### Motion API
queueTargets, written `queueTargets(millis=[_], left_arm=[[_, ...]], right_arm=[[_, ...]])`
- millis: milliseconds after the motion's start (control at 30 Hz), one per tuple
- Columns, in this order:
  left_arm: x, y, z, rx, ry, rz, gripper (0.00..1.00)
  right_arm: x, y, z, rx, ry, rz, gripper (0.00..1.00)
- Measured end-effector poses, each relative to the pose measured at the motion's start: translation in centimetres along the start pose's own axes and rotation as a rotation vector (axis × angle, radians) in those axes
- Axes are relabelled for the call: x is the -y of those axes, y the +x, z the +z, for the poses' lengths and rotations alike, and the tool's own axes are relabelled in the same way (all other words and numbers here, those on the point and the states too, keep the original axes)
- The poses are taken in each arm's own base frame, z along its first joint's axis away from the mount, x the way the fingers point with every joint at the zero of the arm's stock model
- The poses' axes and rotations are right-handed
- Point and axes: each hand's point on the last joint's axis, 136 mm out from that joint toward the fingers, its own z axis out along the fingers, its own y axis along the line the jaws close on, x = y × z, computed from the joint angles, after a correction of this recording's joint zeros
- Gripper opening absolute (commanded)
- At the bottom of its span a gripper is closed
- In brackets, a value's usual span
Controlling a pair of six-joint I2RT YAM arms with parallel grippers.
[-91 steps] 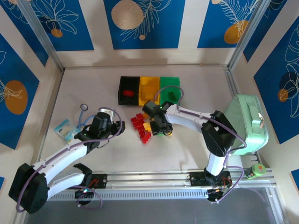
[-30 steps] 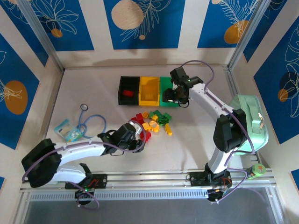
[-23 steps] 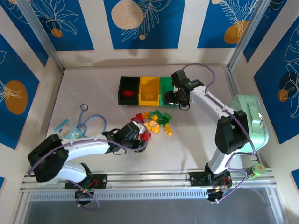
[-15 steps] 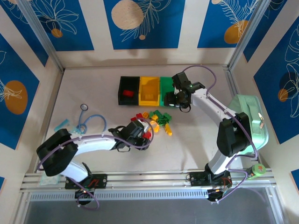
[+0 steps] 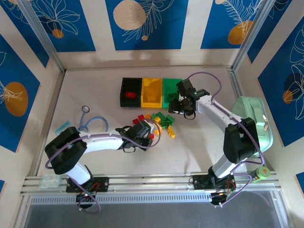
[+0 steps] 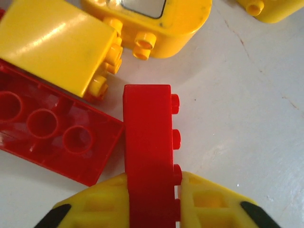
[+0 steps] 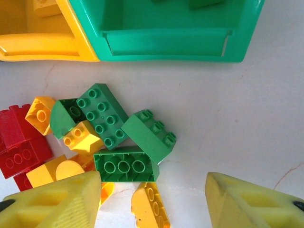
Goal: Sort the legos into containers by color
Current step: Pick up the lego from the center of the table, then place the lego in the container.
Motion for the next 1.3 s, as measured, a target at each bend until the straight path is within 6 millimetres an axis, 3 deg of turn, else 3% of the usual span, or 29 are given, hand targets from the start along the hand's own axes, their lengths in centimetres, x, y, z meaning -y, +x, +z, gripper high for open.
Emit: queueTargets(millis=[167,300,433,800,1167,1300], left_arm=[[-0.3,-0.1,-1.0,0.005,-0.019,-0.001,0.12],[-0.1,-1.8,-3.4,0.078,-0.003,-0.008,0.08],[-1.2,-3.9,-5.4,0.145,-0.003,-0.046,0.08],[-9.3,-10.3,-7.7,0.249,-0.094,-0.238,0.07],[-17.1,-14.9,-6.5,0.257,-0.18,-0.377,0.07],[-18.9,-16.5,-5.8,0.255,-0.191,-0.397,0.08]], right_arm=[[0.2,0.4,0.2,0.006,-0.003,0.011,0.59],[0.6,1.1,0.4,-0.003,0.001,0.023,0.58],[1.0,1.8,0.5,-0.004,0.002,0.032,0.58],[1.4,4.4,-0.2,-0.007,-0.008,0.04,0.58],[0.2,6.3,0.4,-0.029,-0.023,0.02,0.58],[-0.6,6.7,0.4,-0.029,-0.036,0.004,0.58]])
